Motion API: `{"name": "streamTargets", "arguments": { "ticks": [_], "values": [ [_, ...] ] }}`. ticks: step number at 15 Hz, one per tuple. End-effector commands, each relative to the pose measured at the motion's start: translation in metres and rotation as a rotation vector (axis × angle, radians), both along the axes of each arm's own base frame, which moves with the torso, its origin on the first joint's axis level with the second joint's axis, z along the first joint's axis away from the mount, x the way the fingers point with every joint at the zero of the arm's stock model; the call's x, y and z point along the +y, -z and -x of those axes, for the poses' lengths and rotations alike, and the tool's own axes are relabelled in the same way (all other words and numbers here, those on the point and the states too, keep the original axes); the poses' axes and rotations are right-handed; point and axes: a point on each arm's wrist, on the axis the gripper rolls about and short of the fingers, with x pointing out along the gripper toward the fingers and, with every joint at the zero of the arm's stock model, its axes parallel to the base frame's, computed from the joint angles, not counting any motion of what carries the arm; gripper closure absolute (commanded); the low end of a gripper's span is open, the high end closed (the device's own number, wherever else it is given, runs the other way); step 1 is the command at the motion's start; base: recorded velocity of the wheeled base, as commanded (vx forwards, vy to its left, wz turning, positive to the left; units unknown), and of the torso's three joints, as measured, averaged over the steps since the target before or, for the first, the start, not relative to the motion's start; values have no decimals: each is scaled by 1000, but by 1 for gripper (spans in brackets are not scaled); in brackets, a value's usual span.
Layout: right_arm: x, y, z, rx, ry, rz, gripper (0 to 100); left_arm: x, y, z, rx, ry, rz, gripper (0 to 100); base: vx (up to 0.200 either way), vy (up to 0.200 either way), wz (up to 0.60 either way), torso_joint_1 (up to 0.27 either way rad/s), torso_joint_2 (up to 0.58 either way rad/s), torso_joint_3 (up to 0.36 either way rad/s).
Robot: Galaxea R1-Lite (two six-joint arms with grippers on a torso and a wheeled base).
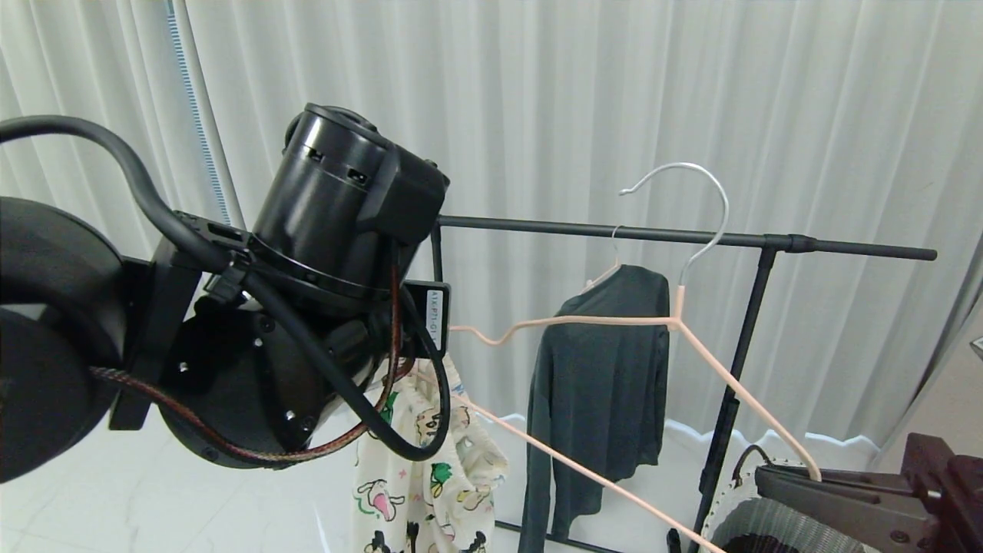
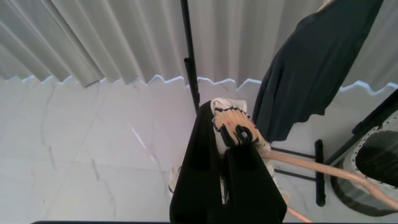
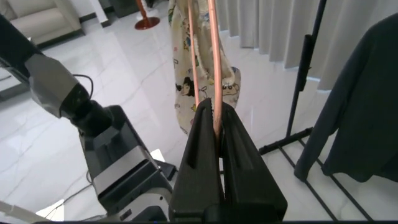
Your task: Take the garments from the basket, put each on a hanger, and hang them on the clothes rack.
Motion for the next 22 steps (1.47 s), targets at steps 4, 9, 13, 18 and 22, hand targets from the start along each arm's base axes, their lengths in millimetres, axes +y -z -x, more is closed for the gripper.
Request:
{"name": "streamTargets", "arguments": {
  "ticks": [4,9,13,18,22],
  "values": [
    [16,4,-9,0,-20,7,100,-6,-9,5,-21,30,23,100,0,0,0,0,0,0],
    [41,10,-24,-14,3,-3,100,-9,-21,7,-49,40,57,100,0,0,0,0,0,0],
    [68,11,-30,-16,-36,-23,100,-17,-30,10,-71,67,83,100,0,0,0,0,0,0],
    [106,23,-38,0,-19,-48,100,-28,-43,23,-98,128,123,100,0,0,0,0,0,0],
    [121,23,-46,-6,-3,-55,100,-27,-49,25,-110,134,141,100,0,0,0,0,0,0]
  ]
}}
